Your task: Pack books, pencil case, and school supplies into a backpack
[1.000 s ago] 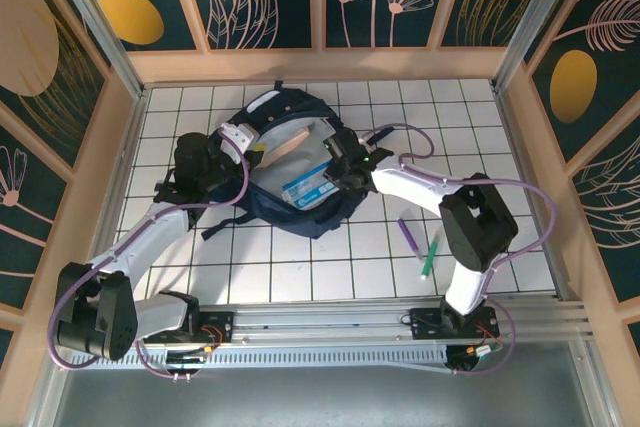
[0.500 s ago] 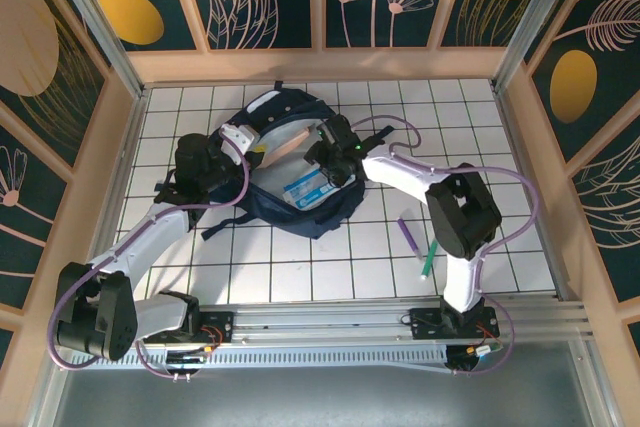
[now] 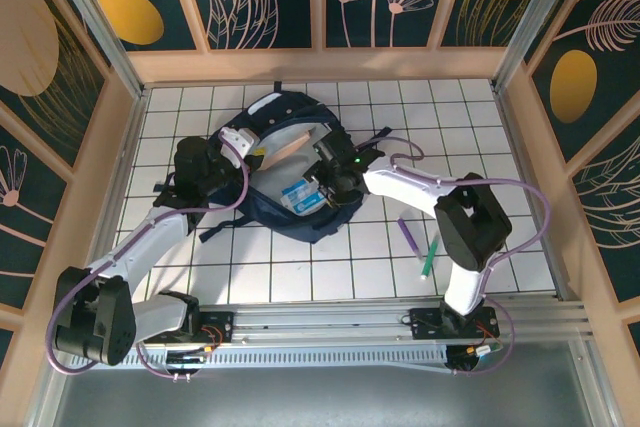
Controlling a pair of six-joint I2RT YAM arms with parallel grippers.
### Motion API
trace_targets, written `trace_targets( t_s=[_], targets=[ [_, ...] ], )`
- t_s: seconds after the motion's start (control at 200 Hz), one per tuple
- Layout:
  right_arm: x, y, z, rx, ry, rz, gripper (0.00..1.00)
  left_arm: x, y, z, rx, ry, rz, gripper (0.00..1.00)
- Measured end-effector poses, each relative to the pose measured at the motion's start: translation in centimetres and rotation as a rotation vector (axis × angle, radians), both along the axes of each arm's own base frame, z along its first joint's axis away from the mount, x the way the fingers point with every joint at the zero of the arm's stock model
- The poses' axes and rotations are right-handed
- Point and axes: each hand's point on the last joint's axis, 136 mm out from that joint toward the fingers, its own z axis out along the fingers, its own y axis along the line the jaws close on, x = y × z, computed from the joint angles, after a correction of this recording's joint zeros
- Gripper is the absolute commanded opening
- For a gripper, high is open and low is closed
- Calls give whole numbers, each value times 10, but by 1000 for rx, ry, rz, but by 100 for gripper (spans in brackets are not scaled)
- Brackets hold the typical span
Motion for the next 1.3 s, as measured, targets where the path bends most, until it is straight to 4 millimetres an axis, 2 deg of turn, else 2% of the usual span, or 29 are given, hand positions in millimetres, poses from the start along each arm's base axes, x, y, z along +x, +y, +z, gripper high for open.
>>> trace_targets(
  t_s=[0.19,0.26,0.325,0.405,0.47,0.576,0.701,0.811,1.056,1.191,1.246,1.301],
  targets=[
    [-12,-10,-12,-55,43,-42,73,-1,-1,2,0,-5,-4,0],
    [-13,-13,-14,-86,30,-57,70,-2,-2,1,0,-5,-10,0],
    [-13,-12,-16,-98,6,-50,59,-2,-3,2,-1,-5,-11,0],
    [-12,-11,-22,-94,-24,-22,33,-2,-3,2,-2,-5,-10,0],
    [-7,-10,-26,-86,-56,3,18,-2,-3,2,-3,-3,-10,0],
    [6,-2,-20,-60,-144,40,10,-2,-3,1,-3,-3,-10,0],
    [22,11,3,-6,-264,76,0,-2,-3,1,0,-4,-10,0],
    [34,19,21,77,-341,64,0,-2,-3,1,0,-3,-11,0],
    [56,31,39,226,-393,1,1,-3,-2,3,-7,-3,-9,0],
    [72,52,27,283,-346,-24,11,-4,-2,6,-12,-8,-7,0],
    [72,58,13,295,-298,-27,15,-4,-2,6,-12,-8,-6,0],
    [68,59,-3,288,-251,-32,23,-4,-2,7,-12,-8,-6,0]
  ],
)
